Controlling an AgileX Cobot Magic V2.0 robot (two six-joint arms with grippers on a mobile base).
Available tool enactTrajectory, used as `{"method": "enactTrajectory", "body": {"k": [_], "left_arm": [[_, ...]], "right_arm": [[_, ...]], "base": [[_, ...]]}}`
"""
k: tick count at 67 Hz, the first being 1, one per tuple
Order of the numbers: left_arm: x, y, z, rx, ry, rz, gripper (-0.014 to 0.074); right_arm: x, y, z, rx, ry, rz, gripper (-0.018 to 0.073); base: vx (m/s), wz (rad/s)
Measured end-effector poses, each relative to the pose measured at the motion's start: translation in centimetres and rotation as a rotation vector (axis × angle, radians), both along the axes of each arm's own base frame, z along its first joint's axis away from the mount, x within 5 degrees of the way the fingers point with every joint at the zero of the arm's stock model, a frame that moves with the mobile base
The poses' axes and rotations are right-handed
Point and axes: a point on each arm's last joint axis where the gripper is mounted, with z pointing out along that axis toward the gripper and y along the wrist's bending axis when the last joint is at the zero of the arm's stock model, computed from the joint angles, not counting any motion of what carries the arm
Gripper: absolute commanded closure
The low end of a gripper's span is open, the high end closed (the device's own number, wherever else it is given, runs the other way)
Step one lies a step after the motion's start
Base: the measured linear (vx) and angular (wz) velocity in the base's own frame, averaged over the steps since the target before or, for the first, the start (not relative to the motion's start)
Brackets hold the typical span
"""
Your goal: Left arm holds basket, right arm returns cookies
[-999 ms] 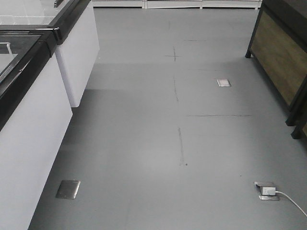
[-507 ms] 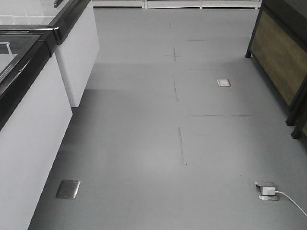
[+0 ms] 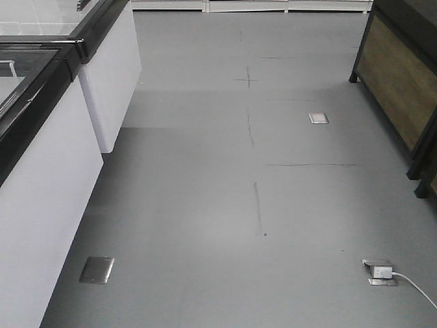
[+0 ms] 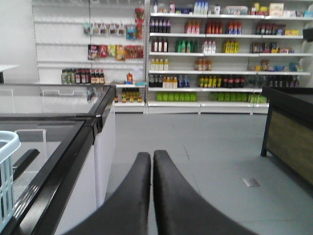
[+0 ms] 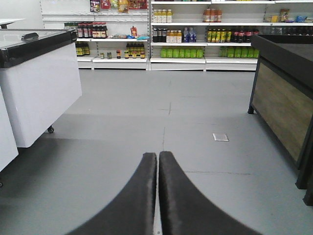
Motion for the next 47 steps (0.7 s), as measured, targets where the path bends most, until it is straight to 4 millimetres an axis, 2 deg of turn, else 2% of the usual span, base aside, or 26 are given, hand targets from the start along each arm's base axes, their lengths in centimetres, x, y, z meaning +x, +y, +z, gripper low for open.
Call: {"method": "enactTrajectory", "body": {"k": [9,18,25,42,47], "left_arm": [[1.6,0.0,0.2,0.002,0.069,0.000,0.0600],[1.8,-0.1,0.0,0.003,0.091,0.000,0.0545],[1.8,-0.1,0.0,0.003,0.092,0.000,0.0419],[1.8,-0.1,0.0,0.003,0.092,0.000,-0.0072],[1.8,-0.1,0.0,0.003,0.093,0.000,-0.0138]], "right_arm": [[0.0,0.0,0.0,0.000,0.000,0.000,0.0567],[0.0,0.0,0.0,0.000,0.000,0.000,0.0567],[0.0,0.0,0.0,0.000,0.000,0.000,0.0567],[0.0,0.0,0.0,0.000,0.000,0.000,0.0567],[0.0,0.0,0.0,0.000,0.000,0.000,0.0567]], "base": [[0.00,0.00],[0.00,0.00],[0.00,0.00],[0.00,0.00],[0.00,0.00]]}}
